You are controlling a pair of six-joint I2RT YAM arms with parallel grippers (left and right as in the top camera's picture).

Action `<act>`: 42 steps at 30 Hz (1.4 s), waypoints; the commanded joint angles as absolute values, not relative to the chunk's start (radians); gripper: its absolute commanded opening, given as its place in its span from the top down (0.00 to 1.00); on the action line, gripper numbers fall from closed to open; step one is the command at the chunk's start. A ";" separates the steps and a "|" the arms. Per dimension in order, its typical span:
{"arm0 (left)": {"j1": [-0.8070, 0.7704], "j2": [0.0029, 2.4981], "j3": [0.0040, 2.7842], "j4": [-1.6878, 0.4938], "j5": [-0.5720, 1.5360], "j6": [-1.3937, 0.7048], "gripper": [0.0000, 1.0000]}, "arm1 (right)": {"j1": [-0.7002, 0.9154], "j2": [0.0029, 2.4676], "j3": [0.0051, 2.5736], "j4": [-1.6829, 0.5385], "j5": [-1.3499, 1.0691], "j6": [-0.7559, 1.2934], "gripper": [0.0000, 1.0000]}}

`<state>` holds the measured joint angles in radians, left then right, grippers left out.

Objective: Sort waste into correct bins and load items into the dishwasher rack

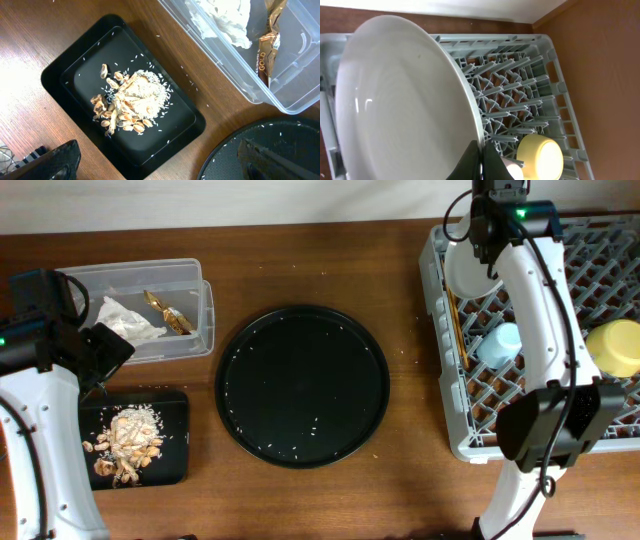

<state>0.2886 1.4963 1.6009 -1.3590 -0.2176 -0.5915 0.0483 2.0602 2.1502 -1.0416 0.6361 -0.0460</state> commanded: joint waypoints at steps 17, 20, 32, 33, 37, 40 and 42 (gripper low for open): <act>0.291 1.495 1.600 -1.360 -0.225 -0.591 0.01 | 0.248 1.920 2.153 -1.071 0.640 0.112 0.02; 0.291 1.495 1.600 -1.360 -0.225 -0.591 0.01 | 0.256 1.752 2.153 -1.179 0.476 0.227 0.02; 0.291 1.495 1.600 -1.360 -0.225 -0.591 0.01 | 0.257 1.413 2.051 -1.699 0.156 0.342 0.02; 0.291 1.495 1.600 -1.360 -0.225 -0.591 0.01 | 0.257 1.365 1.988 -1.699 0.140 0.342 0.02; 0.291 1.495 1.600 -1.360 -0.225 -0.591 0.01 | 0.257 1.163 1.700 -1.699 -0.059 0.346 0.02; 0.291 1.495 1.600 -1.360 -0.225 -0.591 0.01 | 0.257 1.136 1.624 -1.699 -0.101 0.346 0.02; 0.291 1.495 1.600 -1.360 -0.225 -0.591 0.01 | 0.257 1.158 1.624 -1.698 -0.101 0.346 0.02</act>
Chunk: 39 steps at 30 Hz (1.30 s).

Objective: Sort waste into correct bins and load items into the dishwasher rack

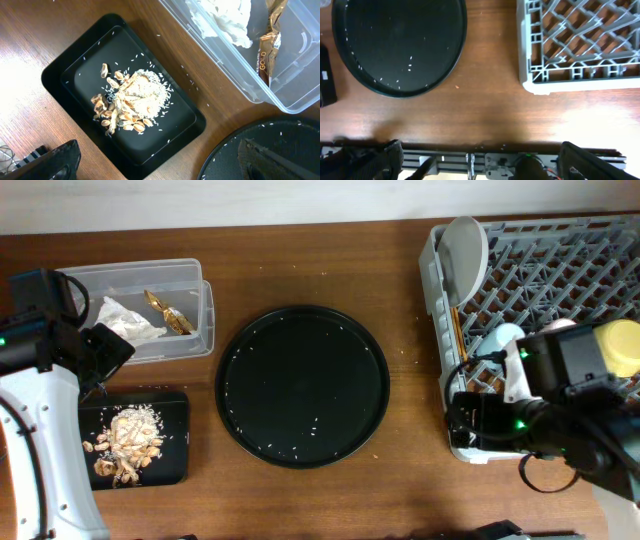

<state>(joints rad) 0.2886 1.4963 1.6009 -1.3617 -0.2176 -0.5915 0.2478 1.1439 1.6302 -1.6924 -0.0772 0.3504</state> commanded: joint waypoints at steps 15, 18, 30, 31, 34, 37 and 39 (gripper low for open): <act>0.291 1.495 1.600 -1.361 -0.225 -0.591 0.01 | 0.202 0.810 1.019 -1.021 -0.081 0.319 0.02; 0.291 1.495 1.600 -1.364 -0.225 -0.591 0.01 | 0.141 0.558 0.727 -0.762 -0.128 0.316 0.02; 0.291 1.495 1.600 -1.364 -0.225 -0.591 0.01 | -0.091 0.003 0.097 -0.012 -0.358 0.183 0.02; 0.291 1.495 1.600 -1.364 -0.225 -0.591 0.01 | -0.101 0.003 0.071 0.041 -0.360 0.184 0.02; 0.291 1.495 1.600 -1.364 -0.225 -0.591 0.01 | -0.133 0.003 0.006 0.158 -0.349 0.163 0.02; 0.291 1.495 1.600 -1.364 -0.225 -0.591 0.01 | -0.146 0.003 0.006 0.124 -0.316 0.051 0.02; 0.291 1.495 1.600 -1.364 -0.225 -0.591 0.01 | -0.146 0.003 0.006 -0.007 -0.230 0.030 0.02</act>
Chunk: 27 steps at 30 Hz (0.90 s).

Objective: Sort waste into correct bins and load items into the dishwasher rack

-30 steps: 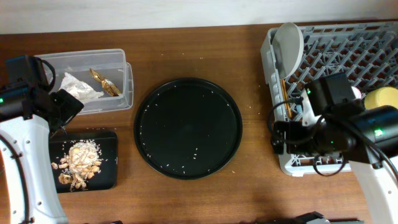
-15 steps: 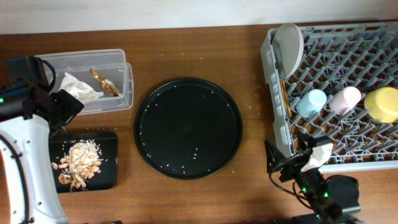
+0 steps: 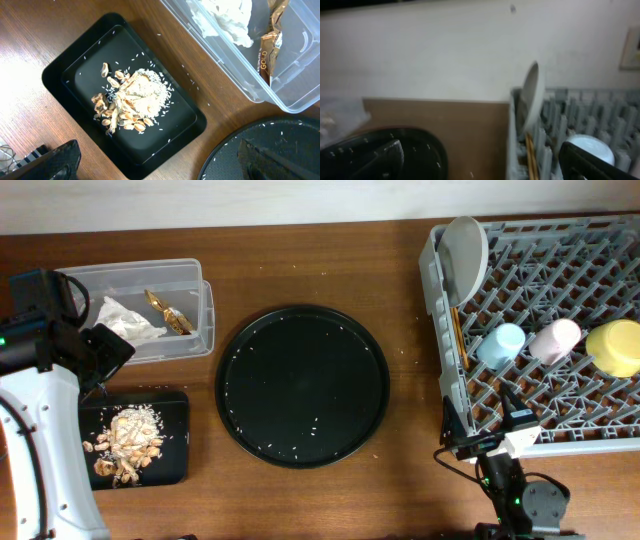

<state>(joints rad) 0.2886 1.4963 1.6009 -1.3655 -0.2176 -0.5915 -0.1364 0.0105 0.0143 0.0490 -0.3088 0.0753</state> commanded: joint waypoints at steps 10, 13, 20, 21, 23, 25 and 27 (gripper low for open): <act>0.291 1.495 1.600 -1.364 -0.225 -0.591 0.01 | -0.143 0.003 0.006 -0.068 -0.145 0.015 0.02; 0.291 1.495 1.600 -1.364 -0.225 -0.591 0.01 | -0.143 0.003 0.006 -0.068 -0.146 0.015 0.02; 0.291 1.495 1.600 -1.363 -0.225 -0.591 0.01 | -0.144 0.003 0.006 -0.067 -0.146 0.015 0.02; 0.291 1.495 1.600 -1.363 -0.225 -0.591 0.01 | -0.144 0.003 0.006 -0.067 -0.146 0.015 0.01; 0.291 1.495 1.600 -1.364 -0.225 -0.591 0.01 | -0.144 0.003 0.006 -0.067 -0.146 0.015 0.02; 0.291 1.495 1.600 -1.364 -0.225 -0.591 0.01 | -0.144 0.003 0.006 -0.067 -0.146 0.015 0.02; 0.291 1.495 1.600 -1.364 -0.225 -0.591 0.01 | -0.144 0.003 0.006 -0.067 -0.146 0.015 0.02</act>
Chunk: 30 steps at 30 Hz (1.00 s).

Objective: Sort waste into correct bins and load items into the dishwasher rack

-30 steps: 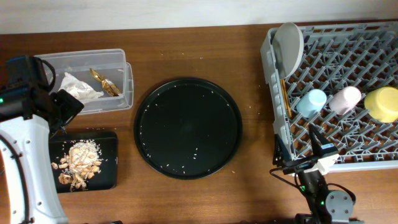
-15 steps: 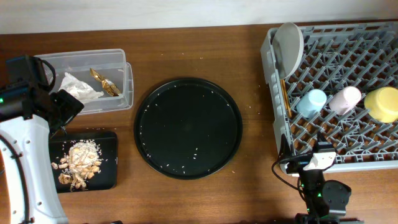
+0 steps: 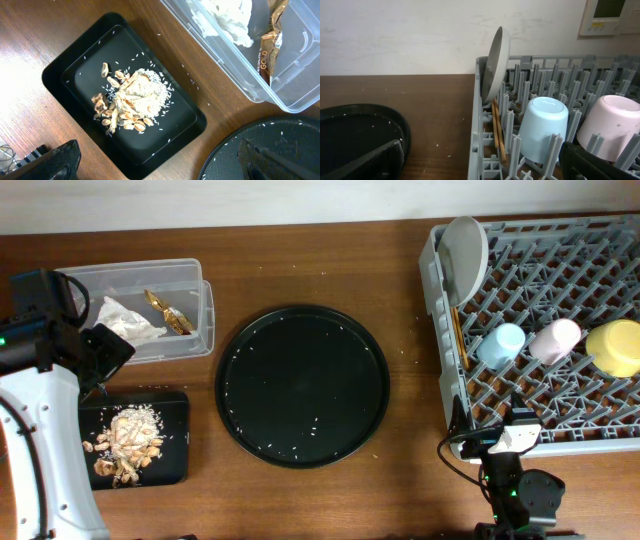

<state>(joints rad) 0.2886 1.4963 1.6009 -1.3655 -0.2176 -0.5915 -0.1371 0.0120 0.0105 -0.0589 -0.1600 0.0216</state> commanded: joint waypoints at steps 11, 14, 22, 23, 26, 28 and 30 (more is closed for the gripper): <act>0.291 1.491 1.592 -1.536 -0.131 -0.590 0.01 | -0.144 0.003 0.006 -0.067 -0.146 0.015 0.02; 0.289 1.427 1.482 -1.489 -0.161 -0.548 0.01 | -0.144 0.003 0.006 -0.067 -0.146 0.015 0.02; 0.132 0.901 0.826 -0.963 -0.154 -0.398 0.01 | -0.144 0.003 0.006 -0.067 -0.146 0.015 0.02; 0.119 0.835 0.752 -0.906 -0.153 -0.387 0.01 | -0.144 0.003 0.006 -0.067 -0.146 0.015 0.02; 0.104 0.603 0.529 -0.723 -0.096 -0.354 0.01 | -0.144 0.003 0.006 -0.067 -0.146 0.015 0.02; 0.104 0.468 0.397 -0.570 0.000 -0.310 0.01 | -0.144 0.003 0.006 -0.067 -0.146 0.015 0.02; 0.104 0.427 0.322 -0.482 0.040 -0.282 0.01 | -0.144 0.003 0.006 -0.067 -0.146 0.015 0.02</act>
<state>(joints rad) 0.1066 0.4671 0.3962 -0.5385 -0.0502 -0.3470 -0.1371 0.0101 0.0109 -0.0601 -0.1532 0.0208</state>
